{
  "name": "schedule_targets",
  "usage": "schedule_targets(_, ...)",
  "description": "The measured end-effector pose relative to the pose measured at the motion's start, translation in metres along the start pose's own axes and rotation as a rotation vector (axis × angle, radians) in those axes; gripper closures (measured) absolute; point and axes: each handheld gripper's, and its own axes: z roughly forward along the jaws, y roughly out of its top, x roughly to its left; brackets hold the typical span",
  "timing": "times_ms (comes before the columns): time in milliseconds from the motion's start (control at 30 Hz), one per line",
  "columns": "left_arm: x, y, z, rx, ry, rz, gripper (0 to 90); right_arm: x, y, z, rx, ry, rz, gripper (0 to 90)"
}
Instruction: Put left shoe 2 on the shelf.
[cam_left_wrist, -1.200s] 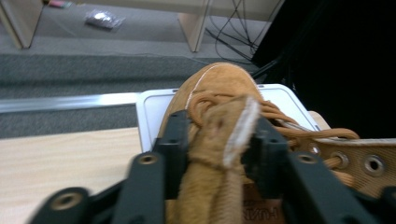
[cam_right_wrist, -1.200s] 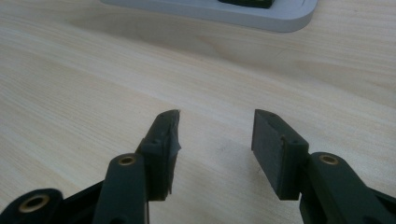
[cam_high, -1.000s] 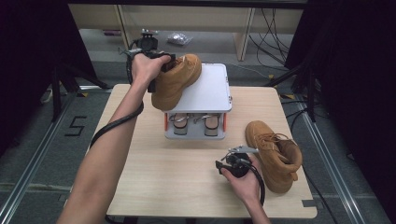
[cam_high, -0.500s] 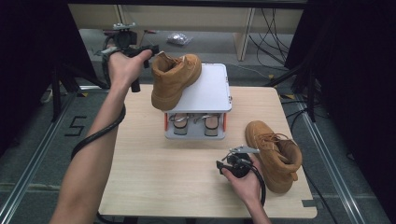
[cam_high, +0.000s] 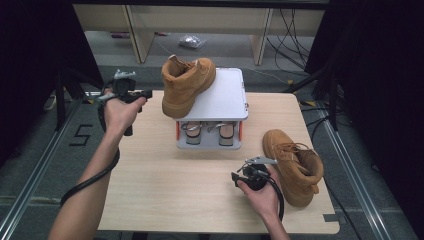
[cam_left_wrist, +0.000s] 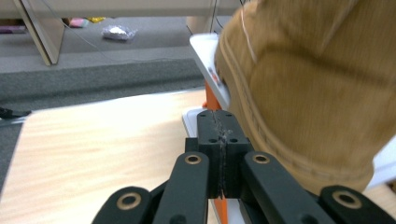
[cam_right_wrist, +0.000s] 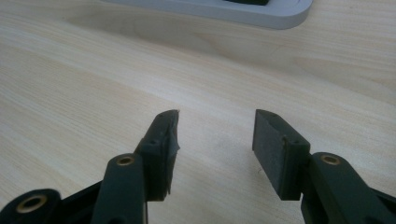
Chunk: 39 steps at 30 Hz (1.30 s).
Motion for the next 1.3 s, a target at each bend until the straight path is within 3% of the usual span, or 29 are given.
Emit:
schedule_targets(100, -0.005, -0.010, 0.004, 0.012, -0.010, 0.009, 89.6, 0.000, 0.000, 0.000, 0.004, -0.001, 0.012, 50.9)
schedule_targets(133, -0.007, -0.013, 0.005, 0.017, -0.007, 0.016, 89.6, -0.002, 0.000, 0.001, -0.007, 0.001, -0.010, 50.8)
schedule_targets(200, -0.010, -0.016, 0.007, 0.019, -0.012, 0.018, 89.6, 0.001, 0.000, 0.000, 0.003, 0.002, 0.020, 50.8)
schedule_targets(267, -0.015, -0.017, 0.009, 0.025, -0.016, 0.023, 89.7, 0.000, -0.001, 0.000, 0.001, 0.001, 0.014, 50.8)
schedule_targets(333, -0.020, -0.017, 0.010, 0.031, -0.023, 0.025, 89.7, -0.002, -0.001, 0.000, 0.001, 0.000, -0.004, 50.8)
schedule_targets(400, -0.024, -0.016, 0.010, 0.035, -0.002, 0.040, 89.7, -0.001, -0.002, 0.000, 0.005, 0.002, 0.012, 50.8)
schedule_targets(600, -0.026, -0.014, 0.009, 0.041, 0.010, 0.022, 89.8, -0.002, -0.001, -0.001, 0.004, -0.002, 0.017, 50.9)
schedule_targets(633, -0.026, -0.013, 0.009, 0.051, 0.014, 0.034, 89.8, -0.003, -0.001, -0.001, 0.001, -0.001, 0.005, 50.8)
schedule_targets(767, -0.033, -0.008, 0.009, 0.048, -0.017, 0.025, 89.8, -0.003, -0.001, 0.000, 0.002, -0.001, 0.007, 50.8)
schedule_targets(1067, -0.051, -0.003, 0.018, 0.066, -0.032, 0.043, 89.8, -0.004, -0.001, 0.000, 0.000, -0.002, 0.004, 50.9)
schedule_targets(1100, -0.051, -0.002, 0.019, 0.079, -0.034, 0.061, 89.8, -0.004, -0.001, 0.000, 0.006, 0.000, 0.005, 50.8)
schedule_targets(1300, -0.053, -0.002, 0.021, 0.073, -0.029, 0.067, 89.7, -0.004, -0.001, 0.000, 0.002, 0.001, 0.011, 50.8)
